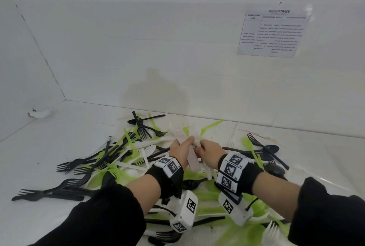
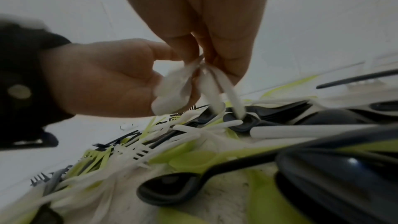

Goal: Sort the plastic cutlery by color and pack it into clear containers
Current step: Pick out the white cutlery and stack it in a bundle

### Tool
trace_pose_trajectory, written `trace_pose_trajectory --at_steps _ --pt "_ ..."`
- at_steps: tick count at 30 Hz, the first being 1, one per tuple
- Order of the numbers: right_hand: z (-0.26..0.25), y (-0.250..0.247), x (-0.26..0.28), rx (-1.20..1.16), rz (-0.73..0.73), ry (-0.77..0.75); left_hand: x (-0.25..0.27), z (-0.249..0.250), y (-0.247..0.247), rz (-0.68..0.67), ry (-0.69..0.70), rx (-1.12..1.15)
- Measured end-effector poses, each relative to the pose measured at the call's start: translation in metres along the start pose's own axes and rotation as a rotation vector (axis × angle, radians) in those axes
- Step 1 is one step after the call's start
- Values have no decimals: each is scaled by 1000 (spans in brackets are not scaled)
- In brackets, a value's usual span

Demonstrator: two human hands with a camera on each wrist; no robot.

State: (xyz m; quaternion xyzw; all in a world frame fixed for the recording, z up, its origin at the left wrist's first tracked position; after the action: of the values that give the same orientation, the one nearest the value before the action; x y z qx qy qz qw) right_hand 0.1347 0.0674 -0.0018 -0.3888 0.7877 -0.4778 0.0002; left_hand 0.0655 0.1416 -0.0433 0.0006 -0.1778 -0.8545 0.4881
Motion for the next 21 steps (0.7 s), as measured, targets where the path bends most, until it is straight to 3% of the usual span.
trace_pose_trajectory --at_steps 7,10,16,21 --pt "6 -23 -3 -124 161 64 5 -14 13 -121 -80 -39" --pt "6 -20 -3 -128 124 67 10 -15 19 -186 -60 -76" --pt "12 -15 -6 -298 58 67 6 -17 10 -123 -49 -117" --pt "13 -19 -1 -363 70 54 3 -21 14 -172 -63 -81"
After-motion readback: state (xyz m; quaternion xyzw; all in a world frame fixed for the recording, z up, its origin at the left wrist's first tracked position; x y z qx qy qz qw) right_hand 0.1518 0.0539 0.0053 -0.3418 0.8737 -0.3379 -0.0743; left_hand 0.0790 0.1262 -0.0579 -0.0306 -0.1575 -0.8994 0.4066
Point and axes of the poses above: each hand's wrist, its own x-axis away from the middle knuckle, its own y-axis out of the palm, z = x × y, the point moved 10 cm from there along -x, towards the middle knuckle, and after that the axes turned 14 degrees about y, right-handed, at the moved point
